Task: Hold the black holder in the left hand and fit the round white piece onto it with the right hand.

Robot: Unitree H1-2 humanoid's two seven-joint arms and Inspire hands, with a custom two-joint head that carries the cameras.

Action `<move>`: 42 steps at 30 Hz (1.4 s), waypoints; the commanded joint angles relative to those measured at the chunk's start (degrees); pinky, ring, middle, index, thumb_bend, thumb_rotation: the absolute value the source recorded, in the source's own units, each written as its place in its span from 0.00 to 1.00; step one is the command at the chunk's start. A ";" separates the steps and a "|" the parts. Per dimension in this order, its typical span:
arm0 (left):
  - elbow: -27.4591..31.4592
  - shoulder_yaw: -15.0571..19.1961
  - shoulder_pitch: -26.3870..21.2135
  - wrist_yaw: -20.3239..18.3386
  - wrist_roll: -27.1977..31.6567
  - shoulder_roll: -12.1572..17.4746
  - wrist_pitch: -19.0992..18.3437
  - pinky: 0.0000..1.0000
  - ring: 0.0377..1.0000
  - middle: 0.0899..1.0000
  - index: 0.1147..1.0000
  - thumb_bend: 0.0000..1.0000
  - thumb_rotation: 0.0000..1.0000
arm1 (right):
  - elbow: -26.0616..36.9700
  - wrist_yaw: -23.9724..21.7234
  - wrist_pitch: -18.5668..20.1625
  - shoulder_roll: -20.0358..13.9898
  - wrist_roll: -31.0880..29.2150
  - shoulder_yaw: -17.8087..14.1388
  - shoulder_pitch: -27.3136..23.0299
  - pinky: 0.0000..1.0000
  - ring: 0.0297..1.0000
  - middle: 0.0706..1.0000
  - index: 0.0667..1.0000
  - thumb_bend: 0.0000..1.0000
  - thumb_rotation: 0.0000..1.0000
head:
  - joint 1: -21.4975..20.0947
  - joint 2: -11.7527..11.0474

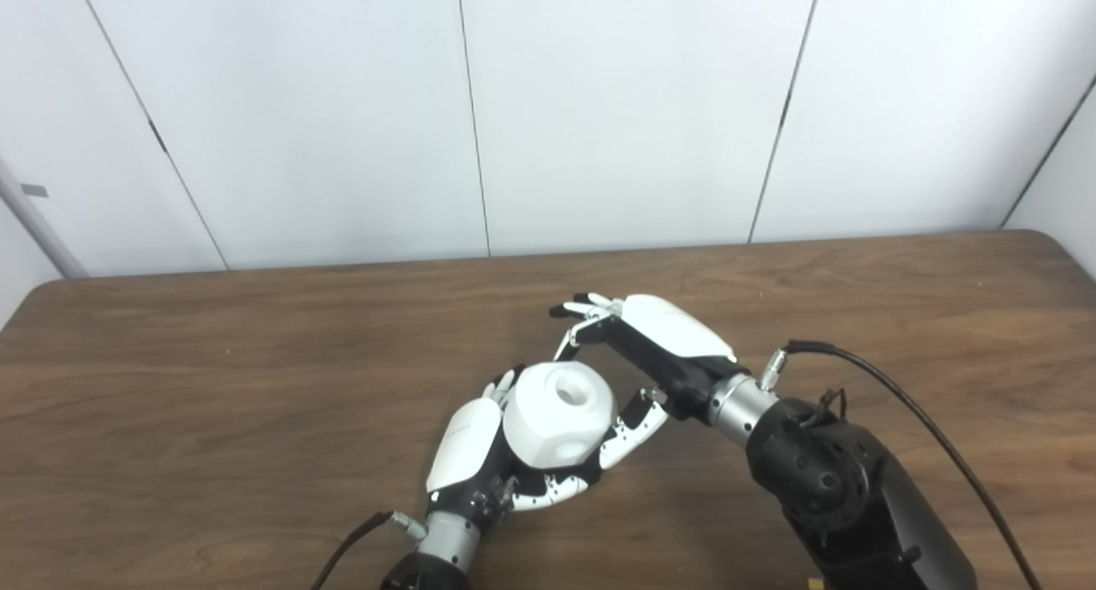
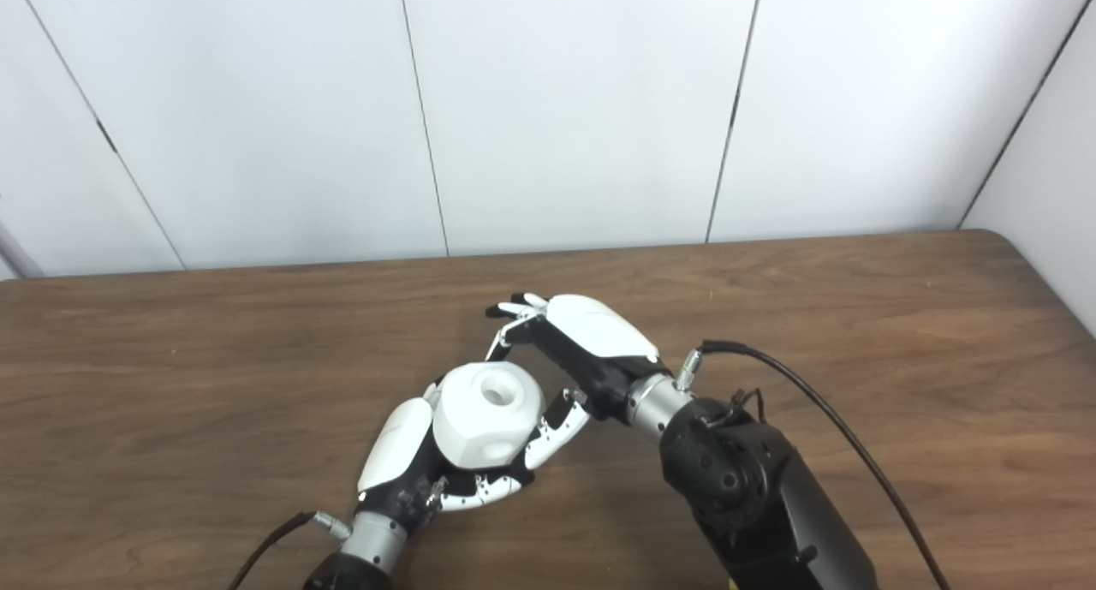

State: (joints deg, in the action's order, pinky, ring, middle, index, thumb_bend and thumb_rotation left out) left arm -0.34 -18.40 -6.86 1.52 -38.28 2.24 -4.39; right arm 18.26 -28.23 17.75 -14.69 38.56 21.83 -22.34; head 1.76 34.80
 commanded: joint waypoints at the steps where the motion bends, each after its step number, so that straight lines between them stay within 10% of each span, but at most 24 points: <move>1: 1.00 0.49 0.13 -0.74 -0.07 0.54 -2.14 1.00 1.00 0.92 0.41 0.52 0.05 | 0.28 0.51 -1.64 0.77 -0.46 0.55 -1.37 0.99 0.98 0.91 0.44 0.51 0.13 | 0.02 -0.01; 42: 5.91 3.71 1.71 -4.11 1.30 4.05 -4.99 1.00 1.00 0.93 0.42 0.52 0.05 | -0.34 1.15 -2.07 0.48 -0.47 0.53 -2.02 1.00 0.98 0.91 0.44 0.51 0.13 | 0.05 -0.85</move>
State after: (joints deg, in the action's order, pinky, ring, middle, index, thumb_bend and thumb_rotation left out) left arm 4.90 -15.36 -5.50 -2.54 -37.52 5.80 -8.36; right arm 17.00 -28.21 17.48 -14.42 38.29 22.87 -22.30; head 1.76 33.93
